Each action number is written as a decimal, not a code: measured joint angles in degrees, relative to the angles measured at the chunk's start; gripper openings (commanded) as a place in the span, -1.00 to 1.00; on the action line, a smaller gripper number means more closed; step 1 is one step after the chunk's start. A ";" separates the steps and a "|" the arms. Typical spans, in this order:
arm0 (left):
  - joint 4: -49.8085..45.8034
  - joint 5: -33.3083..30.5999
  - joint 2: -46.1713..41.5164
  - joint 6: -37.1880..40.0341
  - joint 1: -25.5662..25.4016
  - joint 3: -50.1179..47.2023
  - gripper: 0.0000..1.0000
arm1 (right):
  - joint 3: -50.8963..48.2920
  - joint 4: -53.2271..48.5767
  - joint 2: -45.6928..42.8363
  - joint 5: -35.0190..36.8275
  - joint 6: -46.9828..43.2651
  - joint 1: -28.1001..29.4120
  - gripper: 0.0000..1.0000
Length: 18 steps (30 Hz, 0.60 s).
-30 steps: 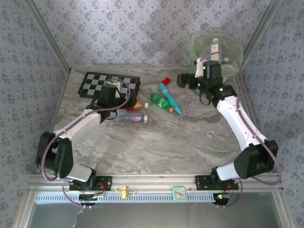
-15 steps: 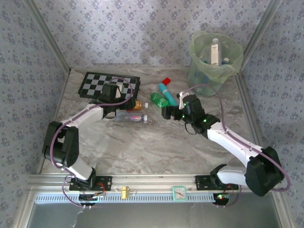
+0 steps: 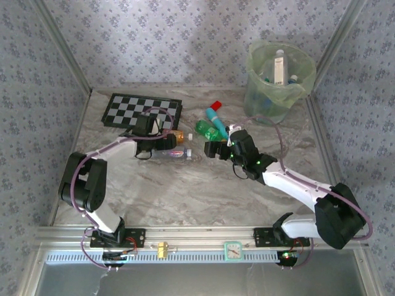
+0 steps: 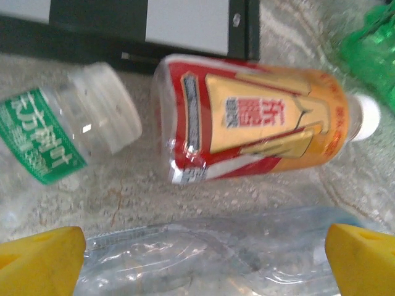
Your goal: Put the plastic bottles in the bin
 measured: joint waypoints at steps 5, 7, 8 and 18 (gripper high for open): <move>-1.09 0.66 -0.07 -1.42 -0.48 -2.23 0.97 | 0.00 0.33 0.00 0.31 -0.02 0.00 0.99; -1.44 0.83 -0.44 -1.73 -1.29 -2.34 0.97 | 0.00 0.39 0.00 0.42 0.00 0.00 1.00; -1.75 0.83 -0.79 -1.77 -2.01 -2.36 0.97 | 0.00 0.44 0.00 0.52 0.02 0.00 1.00; -4.74 0.85 -4.96 -3.26 -8.92 -6.25 0.97 | 0.00 0.46 0.00 0.55 0.37 0.11 0.99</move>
